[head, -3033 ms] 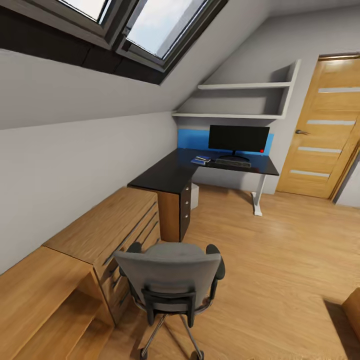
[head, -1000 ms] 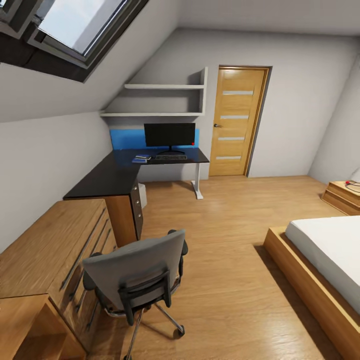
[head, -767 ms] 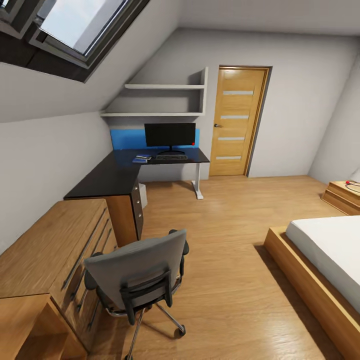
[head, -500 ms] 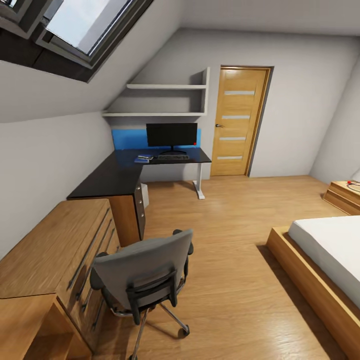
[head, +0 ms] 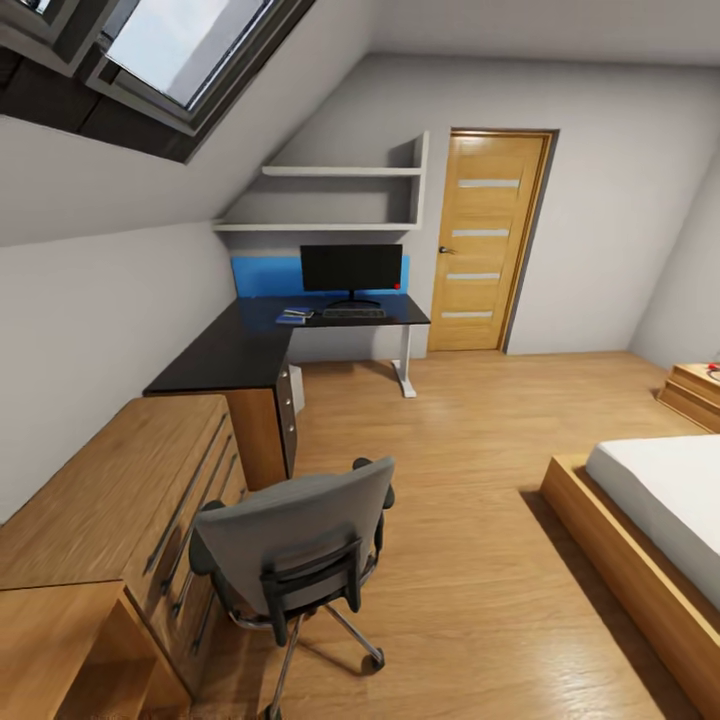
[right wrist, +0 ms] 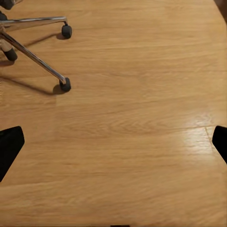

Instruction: In the bedroom, organize the workspace by keeping the computer under the desk, ensuring the monitor is on the desk, placing the keyboard on the desk next to the monitor, placing the mouse on the desk next to the keyboard, moving the folder from the swivel chair onto the desk next to the mouse, stacking the notebook on top of the folder with the pen on top of the notebook, and positioning the swivel chair next to the desk.

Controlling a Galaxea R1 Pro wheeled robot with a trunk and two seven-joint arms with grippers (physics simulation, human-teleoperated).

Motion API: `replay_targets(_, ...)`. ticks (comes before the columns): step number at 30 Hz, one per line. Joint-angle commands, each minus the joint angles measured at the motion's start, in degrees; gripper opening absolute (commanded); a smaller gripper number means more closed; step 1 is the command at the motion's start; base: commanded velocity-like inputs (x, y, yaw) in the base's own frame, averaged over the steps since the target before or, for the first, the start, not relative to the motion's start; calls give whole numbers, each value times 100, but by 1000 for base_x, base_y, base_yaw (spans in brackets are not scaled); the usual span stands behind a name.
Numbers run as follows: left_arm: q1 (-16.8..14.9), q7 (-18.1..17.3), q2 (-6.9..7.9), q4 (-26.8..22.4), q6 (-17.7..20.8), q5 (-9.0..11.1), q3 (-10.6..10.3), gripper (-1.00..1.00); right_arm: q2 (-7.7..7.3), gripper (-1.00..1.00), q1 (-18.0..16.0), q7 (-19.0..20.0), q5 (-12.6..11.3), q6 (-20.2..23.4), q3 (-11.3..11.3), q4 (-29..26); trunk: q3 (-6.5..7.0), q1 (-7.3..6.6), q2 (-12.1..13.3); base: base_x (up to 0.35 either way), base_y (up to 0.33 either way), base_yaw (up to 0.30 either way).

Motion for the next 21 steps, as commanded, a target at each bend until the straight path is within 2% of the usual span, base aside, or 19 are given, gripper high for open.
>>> replay_targets(1,-2,57,1,-7,-11,4,-48,100,1,100,-6,-59,63,-13,-14,11,-9,1,-4,0,1,103)
replay_targets(21,-4,57,1,-7,-11,4,-48,100,0,100,-6,-59,63,-1,-12,11,-135,1,-4,0,0,134)
